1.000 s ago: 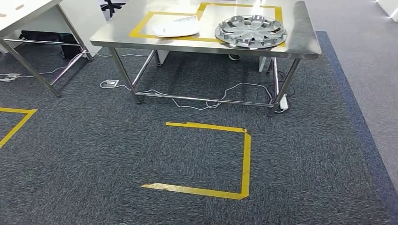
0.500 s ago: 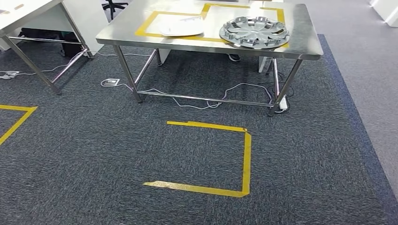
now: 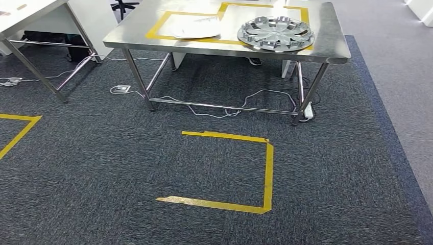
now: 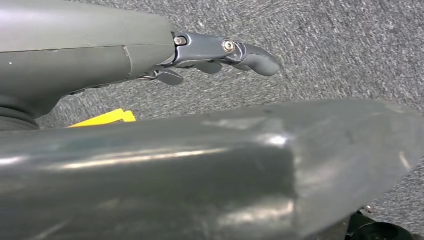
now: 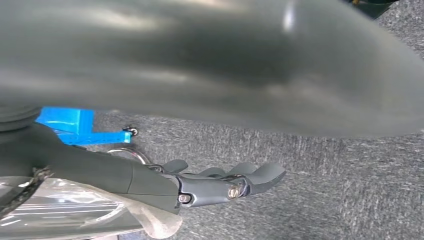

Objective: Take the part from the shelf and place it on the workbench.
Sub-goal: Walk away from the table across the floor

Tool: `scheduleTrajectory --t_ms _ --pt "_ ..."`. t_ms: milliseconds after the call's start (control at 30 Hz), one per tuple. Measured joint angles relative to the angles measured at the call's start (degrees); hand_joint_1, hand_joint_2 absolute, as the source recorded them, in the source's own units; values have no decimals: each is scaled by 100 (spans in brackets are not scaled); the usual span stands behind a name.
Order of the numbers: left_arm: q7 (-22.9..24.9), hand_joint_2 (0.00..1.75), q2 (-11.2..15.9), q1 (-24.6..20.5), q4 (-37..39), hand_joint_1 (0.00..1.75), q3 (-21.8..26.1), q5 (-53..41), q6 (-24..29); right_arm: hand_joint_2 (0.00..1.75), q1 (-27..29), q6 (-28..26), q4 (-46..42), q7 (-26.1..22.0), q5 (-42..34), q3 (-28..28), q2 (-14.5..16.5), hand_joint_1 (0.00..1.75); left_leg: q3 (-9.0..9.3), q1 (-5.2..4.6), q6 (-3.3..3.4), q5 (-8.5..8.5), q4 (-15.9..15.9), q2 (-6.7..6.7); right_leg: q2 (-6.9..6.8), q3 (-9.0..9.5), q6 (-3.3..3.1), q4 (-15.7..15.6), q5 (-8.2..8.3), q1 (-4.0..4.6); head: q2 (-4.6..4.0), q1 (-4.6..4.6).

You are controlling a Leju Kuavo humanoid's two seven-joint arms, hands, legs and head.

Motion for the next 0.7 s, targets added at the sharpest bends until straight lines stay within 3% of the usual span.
scheduleTrajectory --t_ms 400,567,633,700 --pt "-50 0 20 -2 0 0 0 107 1 0 -64 62 68 -163 305 -100 0 0 -33 -29 7 11 20 0 -1 -3 27 9 31 -29 0 -2" --pt "-44 0 51 11 0 0 0 33 1 0 -99 86 102 -232 384 -136 0 0 -66 -27 78 45 26 -10 -21 -7 84 -1 58 -37 0 -3" --pt "-35 0 60 13 0 0 1 5 2 0 -129 89 116 -251 404 -160 0 0 -87 5 133 110 -25 -28 -10 -95 116 148 -98 -34 0 6" --pt "-22 0 62 19 0 0 2 -22 2 0 -174 93 139 -263 421 -191 0 0 -141 22 172 165 -50 -56 27 -367 136 757 -521 -37 0 22"
